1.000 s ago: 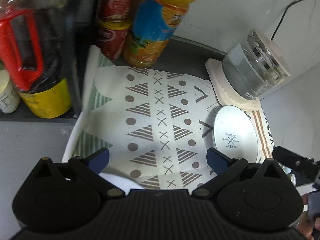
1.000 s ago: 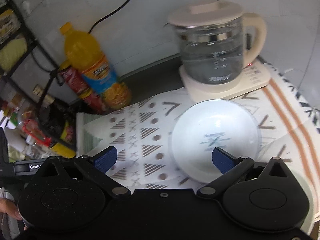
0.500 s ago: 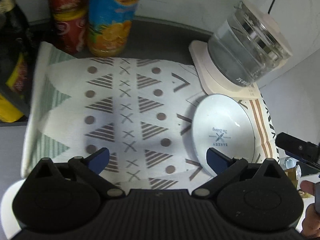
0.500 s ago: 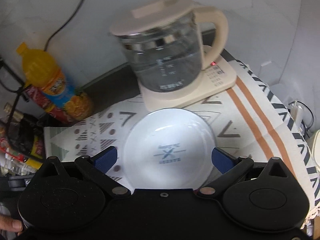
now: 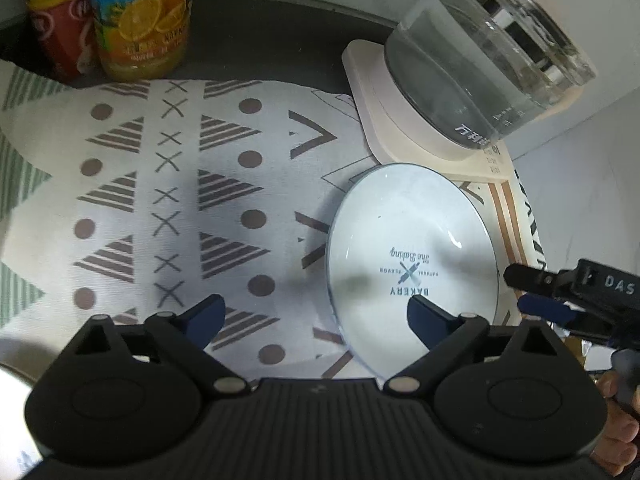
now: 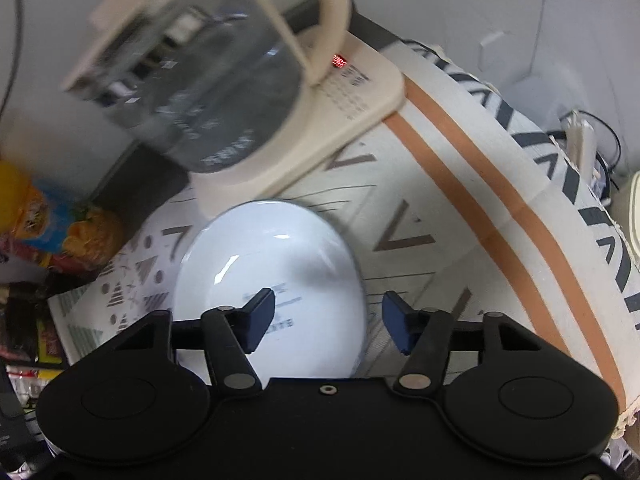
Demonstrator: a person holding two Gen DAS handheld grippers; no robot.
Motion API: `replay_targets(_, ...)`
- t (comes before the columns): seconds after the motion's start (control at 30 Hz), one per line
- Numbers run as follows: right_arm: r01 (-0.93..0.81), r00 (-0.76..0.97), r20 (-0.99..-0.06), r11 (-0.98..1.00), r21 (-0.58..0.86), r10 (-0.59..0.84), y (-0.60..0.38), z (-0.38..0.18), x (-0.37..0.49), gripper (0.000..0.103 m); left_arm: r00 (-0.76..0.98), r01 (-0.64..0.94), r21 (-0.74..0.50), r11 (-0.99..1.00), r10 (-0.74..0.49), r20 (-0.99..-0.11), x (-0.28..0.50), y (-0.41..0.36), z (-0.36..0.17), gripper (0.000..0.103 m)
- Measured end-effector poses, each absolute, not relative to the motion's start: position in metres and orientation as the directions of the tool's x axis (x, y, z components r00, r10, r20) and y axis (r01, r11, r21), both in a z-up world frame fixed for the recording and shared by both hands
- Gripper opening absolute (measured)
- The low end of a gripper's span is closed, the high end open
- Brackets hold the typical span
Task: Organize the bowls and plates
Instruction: 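Close both grippers on the rim of the 'BAKERY' plate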
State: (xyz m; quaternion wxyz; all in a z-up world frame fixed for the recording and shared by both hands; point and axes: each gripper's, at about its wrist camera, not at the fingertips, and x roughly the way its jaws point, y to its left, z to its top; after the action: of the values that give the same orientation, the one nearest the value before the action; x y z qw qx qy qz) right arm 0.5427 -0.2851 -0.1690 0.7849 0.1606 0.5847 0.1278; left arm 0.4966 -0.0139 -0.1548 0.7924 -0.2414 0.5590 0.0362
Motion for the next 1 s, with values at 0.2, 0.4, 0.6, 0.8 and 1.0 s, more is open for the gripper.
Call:
replay_targets(0.2,0.031,0.237,-0.892,0.915,0.403,0.385,-0.290,-0.188,0.554,0.036,0.365,-0.371,-0.384,0.845,-0.248,-0.897,0.507,-0.012,-0.171,0.076)
replay_targets(0.4,0.021,0.191,-0.906,0.922,0.387,0.377,-0.287,-0.198,0.570,0.034,0.359,-0.398,-0.401,0.825,-0.263,-0.896,0.517,-0.014,-0.183,0.057)
replay_targets(0.6,0.009,0.147,-0.916,0.926,0.378,0.373,-0.281,-0.210,0.575,0.032,0.349,-0.419,-0.422,0.804,-0.287,-0.892,0.525,-0.015,-0.187,0.041)
replay_targets(0.8,-0.009,0.131,-0.918,0.926,0.376,0.374,-0.275,-0.215,0.577,0.031,0.334,-0.456,-0.450,0.768,-0.321,-0.886,0.528,-0.009,-0.192,0.019)
replay_targets(1.0,-0.060,0.129,-0.919,0.928,0.369,0.373,-0.267,-0.214,0.576,0.021,0.331,-0.462,-0.474,0.750,-0.350,-0.876,0.529,-0.007,-0.195,0.013)
